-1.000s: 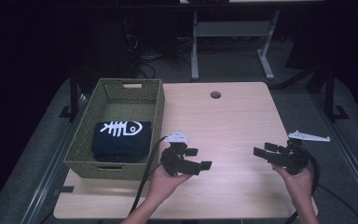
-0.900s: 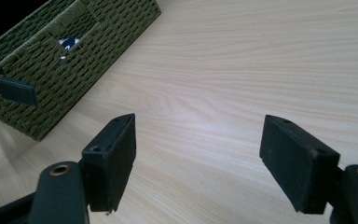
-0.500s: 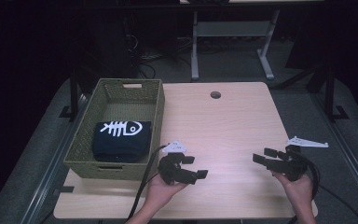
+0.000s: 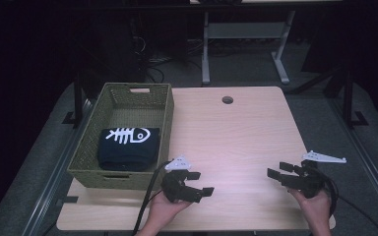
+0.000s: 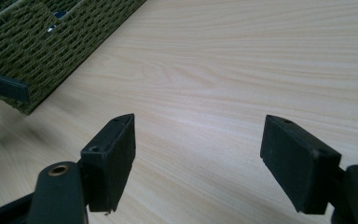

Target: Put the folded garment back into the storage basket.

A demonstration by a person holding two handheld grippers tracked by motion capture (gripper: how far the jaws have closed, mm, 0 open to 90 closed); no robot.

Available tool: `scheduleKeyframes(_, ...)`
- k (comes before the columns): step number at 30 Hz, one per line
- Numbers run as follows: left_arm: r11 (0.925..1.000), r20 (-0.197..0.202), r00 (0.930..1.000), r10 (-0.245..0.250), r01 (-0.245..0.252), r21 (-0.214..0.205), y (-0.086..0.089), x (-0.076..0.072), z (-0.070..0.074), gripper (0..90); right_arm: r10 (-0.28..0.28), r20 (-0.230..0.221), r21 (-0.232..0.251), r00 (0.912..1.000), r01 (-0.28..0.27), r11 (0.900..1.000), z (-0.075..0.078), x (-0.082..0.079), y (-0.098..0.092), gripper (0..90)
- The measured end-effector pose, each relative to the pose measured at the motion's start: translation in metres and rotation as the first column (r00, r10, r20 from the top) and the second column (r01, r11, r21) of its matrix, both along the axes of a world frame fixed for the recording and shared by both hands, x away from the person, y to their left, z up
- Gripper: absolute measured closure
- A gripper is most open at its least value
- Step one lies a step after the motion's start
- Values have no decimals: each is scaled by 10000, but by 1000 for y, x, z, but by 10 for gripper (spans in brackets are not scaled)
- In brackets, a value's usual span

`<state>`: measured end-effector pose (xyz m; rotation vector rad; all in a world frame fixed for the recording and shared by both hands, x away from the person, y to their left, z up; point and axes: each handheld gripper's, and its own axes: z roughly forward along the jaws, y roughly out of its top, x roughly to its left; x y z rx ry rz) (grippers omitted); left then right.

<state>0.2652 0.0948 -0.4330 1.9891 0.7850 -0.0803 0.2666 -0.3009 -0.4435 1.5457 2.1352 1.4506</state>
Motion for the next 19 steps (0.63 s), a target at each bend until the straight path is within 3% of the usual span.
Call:
scheduleKeyframes(8,9996,405,9990,-209,201,197,4,-10,-3,224,-56,97,-82,9999,57,9999,-6,-8,1,261)
scheduleKeyframes(14,9993,447,9983,-367,361,135,6,-16,-7,224,-98,343,-245,9994,106,9996,-7,-18,5,259)
scheduleKeyframes(19,9990,209,9988,-434,432,134,5,-20,-13,222,-8,487,-154,9988,15,9999,-11,-25,10,249)
